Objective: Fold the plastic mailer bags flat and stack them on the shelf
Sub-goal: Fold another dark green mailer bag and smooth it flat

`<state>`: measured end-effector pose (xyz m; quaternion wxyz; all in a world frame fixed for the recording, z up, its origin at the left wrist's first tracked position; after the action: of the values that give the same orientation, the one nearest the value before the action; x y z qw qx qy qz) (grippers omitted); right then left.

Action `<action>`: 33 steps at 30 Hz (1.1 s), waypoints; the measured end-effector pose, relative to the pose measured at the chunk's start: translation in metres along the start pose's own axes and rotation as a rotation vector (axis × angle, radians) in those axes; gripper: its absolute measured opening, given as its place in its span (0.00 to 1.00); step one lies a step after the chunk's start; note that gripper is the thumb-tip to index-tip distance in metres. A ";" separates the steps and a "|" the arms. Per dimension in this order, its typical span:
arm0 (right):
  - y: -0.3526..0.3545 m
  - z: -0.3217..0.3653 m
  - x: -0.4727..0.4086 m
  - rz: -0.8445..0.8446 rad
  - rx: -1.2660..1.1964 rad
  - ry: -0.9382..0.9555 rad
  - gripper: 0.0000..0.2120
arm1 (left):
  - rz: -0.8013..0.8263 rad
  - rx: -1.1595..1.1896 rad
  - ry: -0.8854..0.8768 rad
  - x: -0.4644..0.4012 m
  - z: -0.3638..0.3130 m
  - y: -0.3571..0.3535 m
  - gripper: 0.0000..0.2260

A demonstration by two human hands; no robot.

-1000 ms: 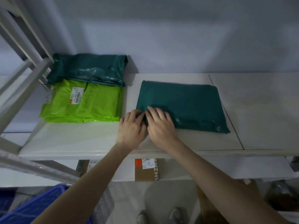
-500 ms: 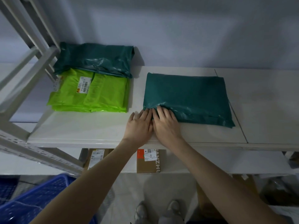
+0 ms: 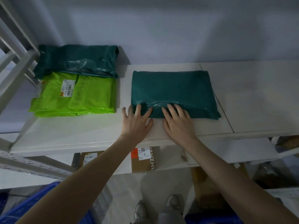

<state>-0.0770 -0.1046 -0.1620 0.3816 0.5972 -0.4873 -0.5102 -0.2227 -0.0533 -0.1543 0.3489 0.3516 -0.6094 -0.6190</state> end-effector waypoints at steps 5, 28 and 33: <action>-0.003 -0.026 0.013 -0.026 0.040 -0.075 0.22 | -0.040 0.041 -0.102 -0.008 -0.017 0.009 0.23; -0.008 -0.079 0.021 0.140 -0.039 -0.103 0.22 | -0.062 0.068 -0.271 -0.030 -0.075 -0.006 0.26; -0.008 -0.092 0.022 0.152 -0.082 -0.149 0.24 | -0.018 0.052 -0.259 -0.033 -0.067 -0.007 0.27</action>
<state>0.0146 -0.1282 -0.1574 0.4059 0.5028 -0.5371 -0.5422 -0.1485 -0.0592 -0.1620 0.2525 0.2828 -0.6620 -0.6465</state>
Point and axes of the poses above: each hand's wrist, its own x-axis away from the middle knuckle, its own y-axis out of the back of the hand, z = x × y, the point moved 3 cm from there along -x, towards the middle knuckle, and after that the axes turned 6 degrees about x, right-handed, at the moved point
